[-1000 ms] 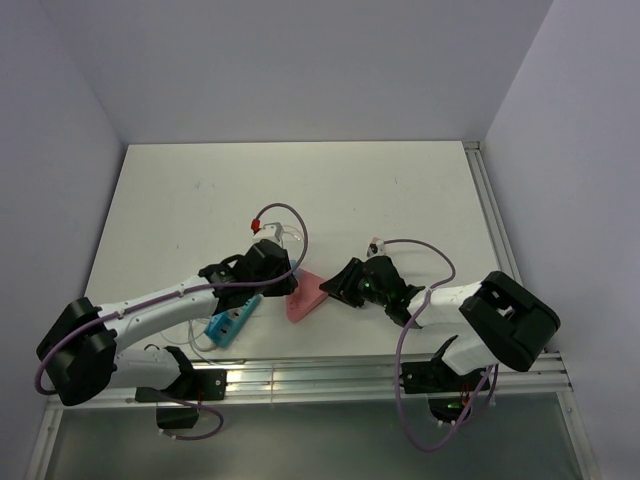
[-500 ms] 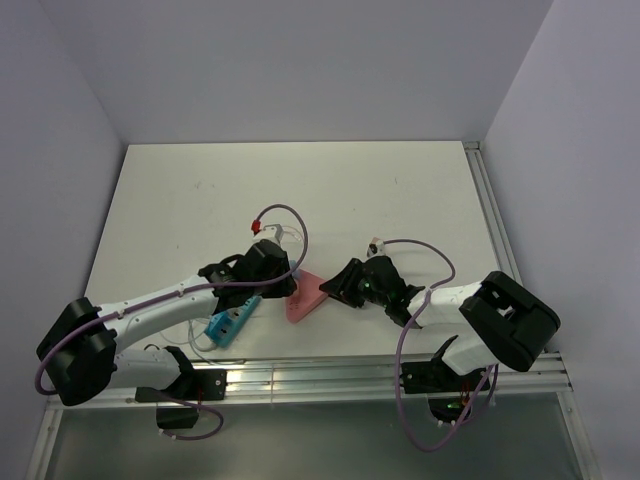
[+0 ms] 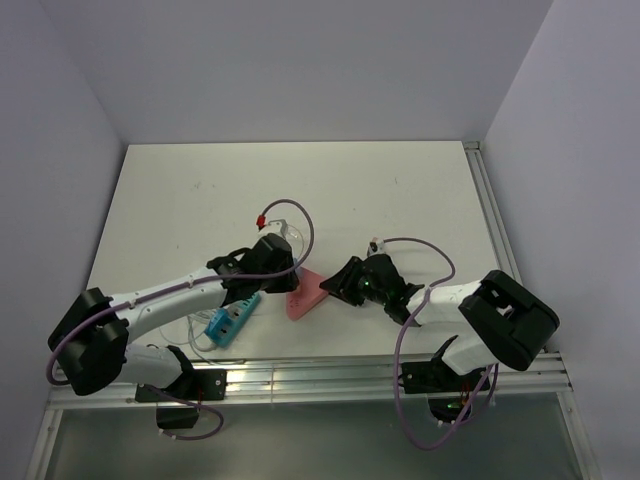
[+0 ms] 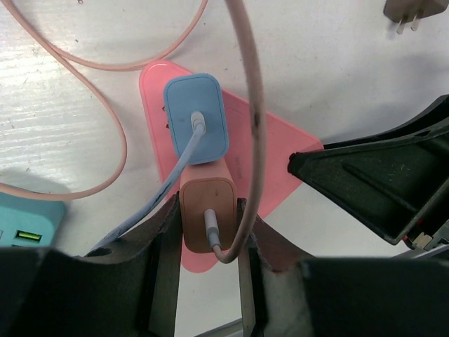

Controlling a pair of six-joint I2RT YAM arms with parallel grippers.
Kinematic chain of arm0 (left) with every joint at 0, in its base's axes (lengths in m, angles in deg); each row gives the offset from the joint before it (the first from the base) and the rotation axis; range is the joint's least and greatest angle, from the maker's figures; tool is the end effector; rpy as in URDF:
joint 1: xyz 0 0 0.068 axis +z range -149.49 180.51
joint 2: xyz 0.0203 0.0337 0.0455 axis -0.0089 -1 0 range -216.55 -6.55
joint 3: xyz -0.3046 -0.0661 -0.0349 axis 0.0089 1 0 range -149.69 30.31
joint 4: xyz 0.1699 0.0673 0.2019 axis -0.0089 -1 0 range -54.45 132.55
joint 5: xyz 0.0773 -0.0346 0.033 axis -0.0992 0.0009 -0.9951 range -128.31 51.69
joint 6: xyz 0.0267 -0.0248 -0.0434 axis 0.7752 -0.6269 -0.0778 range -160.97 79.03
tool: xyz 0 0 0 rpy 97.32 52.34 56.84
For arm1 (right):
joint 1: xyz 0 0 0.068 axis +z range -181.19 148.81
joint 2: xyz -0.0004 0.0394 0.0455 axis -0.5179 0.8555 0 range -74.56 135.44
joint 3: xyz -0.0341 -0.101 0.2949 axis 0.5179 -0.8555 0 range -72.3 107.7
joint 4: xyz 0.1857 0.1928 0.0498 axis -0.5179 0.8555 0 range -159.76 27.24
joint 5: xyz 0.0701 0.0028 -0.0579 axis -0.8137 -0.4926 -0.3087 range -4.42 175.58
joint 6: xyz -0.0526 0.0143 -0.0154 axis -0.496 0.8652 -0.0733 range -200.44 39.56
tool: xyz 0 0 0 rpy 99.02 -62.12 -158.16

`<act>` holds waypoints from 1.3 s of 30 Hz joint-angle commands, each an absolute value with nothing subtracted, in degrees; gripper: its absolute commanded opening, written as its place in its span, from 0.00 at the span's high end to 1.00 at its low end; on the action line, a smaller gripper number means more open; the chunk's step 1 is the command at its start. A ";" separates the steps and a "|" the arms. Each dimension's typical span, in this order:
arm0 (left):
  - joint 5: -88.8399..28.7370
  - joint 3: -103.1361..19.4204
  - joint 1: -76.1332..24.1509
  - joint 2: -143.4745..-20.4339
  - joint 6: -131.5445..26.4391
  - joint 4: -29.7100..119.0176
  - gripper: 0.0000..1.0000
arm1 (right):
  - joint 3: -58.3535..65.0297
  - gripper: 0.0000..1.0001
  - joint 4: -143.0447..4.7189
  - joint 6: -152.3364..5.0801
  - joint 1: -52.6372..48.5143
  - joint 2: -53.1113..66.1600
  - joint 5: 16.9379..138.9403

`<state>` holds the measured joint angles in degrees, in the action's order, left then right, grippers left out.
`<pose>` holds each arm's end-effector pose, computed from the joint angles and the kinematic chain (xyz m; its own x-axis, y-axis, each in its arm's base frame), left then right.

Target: Insert the plug

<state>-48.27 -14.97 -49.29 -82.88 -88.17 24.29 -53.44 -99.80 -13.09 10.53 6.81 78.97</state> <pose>0.1808 -0.2034 0.2442 -0.8311 -0.1361 -0.5392 0.1027 0.9153 -0.3894 0.1771 0.1641 0.1553 -0.8313 0.4871 -0.2678 0.0874 0.5904 0.8024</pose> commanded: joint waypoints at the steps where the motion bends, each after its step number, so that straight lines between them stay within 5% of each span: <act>1: -46.93 -13.72 -49.68 -87.32 -86.24 21.54 1.00 | -52.26 1.00 -92.88 -18.21 11.26 8.85 78.90; 29: -44.82 -5.72 -50.03 -96.29 -89.31 30.69 0.99 | -49.28 1.00 -89.71 -20.24 11.70 10.25 79.43; 31: -45.61 -6.42 -50.03 -95.58 -89.05 29.55 0.89 | -48.48 1.00 -89.71 -20.24 11.70 10.96 79.16; 32: -45.61 -6.69 -50.03 -95.06 -88.88 29.46 0.74 | -48.30 1.00 -89.80 -20.32 11.70 11.40 79.16; 35: -46.92 -7.74 -50.03 -92.07 -88.70 27.97 0.49 | -47.51 1.00 -89.36 -20.50 11.62 11.84 79.34; 39: -49.38 -10.55 -49.94 -88.91 -87.29 24.71 0.35 | -47.69 1.00 -89.45 -20.33 11.26 11.58 80.13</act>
<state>-52.12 -10.88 -49.31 -88.26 -88.24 36.09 -47.65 -96.08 -15.56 10.09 10.15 81.85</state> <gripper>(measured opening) 0.629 0.443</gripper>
